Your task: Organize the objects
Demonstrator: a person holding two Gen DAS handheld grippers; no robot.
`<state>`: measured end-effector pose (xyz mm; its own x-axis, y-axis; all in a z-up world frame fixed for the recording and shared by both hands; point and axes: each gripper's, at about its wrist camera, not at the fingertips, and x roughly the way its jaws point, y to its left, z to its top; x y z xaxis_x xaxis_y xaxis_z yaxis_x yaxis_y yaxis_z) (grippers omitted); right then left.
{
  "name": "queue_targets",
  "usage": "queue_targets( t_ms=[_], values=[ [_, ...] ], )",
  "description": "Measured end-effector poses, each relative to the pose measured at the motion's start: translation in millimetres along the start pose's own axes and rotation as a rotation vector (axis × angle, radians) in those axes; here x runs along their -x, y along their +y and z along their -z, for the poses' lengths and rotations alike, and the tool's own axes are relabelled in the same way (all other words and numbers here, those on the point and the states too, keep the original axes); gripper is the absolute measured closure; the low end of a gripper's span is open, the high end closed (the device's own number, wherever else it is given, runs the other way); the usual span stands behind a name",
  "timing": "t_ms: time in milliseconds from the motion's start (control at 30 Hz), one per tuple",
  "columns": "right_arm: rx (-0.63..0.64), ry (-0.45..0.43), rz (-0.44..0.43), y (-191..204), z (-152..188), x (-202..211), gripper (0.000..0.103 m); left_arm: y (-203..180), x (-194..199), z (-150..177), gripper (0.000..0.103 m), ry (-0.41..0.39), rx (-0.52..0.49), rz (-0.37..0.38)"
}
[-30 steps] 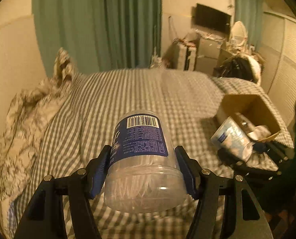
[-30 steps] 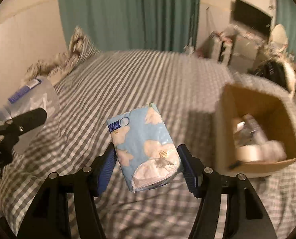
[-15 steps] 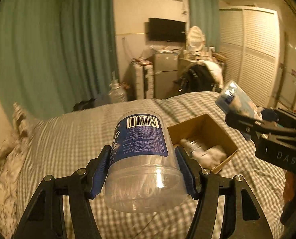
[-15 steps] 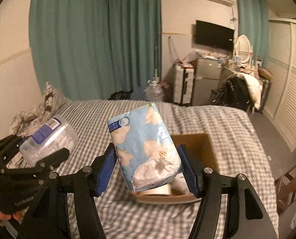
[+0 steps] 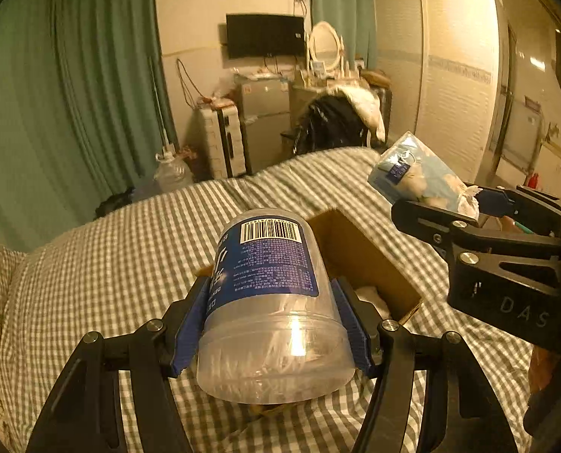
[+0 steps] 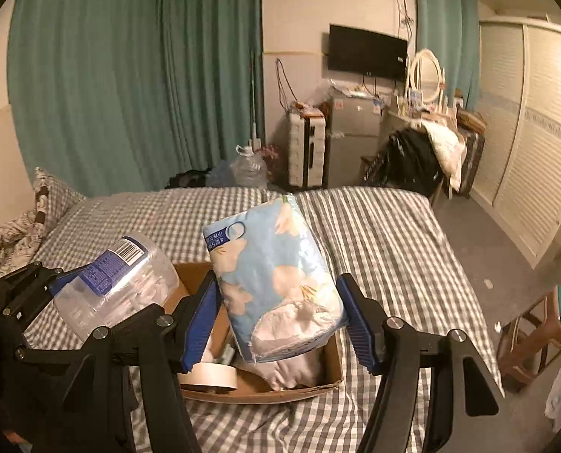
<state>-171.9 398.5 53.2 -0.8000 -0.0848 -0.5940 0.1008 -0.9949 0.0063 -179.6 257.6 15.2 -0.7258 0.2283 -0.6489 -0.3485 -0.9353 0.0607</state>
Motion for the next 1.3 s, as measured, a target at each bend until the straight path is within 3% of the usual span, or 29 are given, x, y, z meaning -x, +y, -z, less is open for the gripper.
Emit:
queue_targets(
  t_ms=[233,333,367,433,500,667,767,1067,1300],
  values=[
    [-0.058,0.075,-0.012,-17,26,-49,0.041,-10,-49,10,0.037,0.075,-0.01,0.017],
    [-0.087,0.071,-0.028,-24,32,-59,0.036,-12,-61,13,0.036,0.098,-0.006,0.032],
    [-0.096,0.069,-0.034,-26,33,-61,0.029,-12,-64,14,0.036,0.108,-0.007,0.031],
    [-0.104,0.058,-0.033,-27,33,-59,0.024,-13,-63,15,0.031,0.098,-0.01,0.012],
    [-0.101,0.044,-0.022,-28,31,-53,0.023,-12,-55,14,0.015,0.068,-0.011,-0.022],
    [-0.102,0.008,-0.006,-27,21,-27,0.023,3,-18,10,0.013,0.01,0.021,-0.047],
    [-0.093,-0.029,-0.003,-21,11,2,0.022,12,15,4,0.008,-0.04,0.04,-0.074],
    [-0.015,-0.182,-0.008,21,-21,118,0.015,33,133,-14,0.0,-0.215,0.077,-0.153],
    [0.049,-0.293,-0.004,56,-34,204,0.005,54,220,-11,0.0,-0.328,0.108,-0.186]
  ],
)
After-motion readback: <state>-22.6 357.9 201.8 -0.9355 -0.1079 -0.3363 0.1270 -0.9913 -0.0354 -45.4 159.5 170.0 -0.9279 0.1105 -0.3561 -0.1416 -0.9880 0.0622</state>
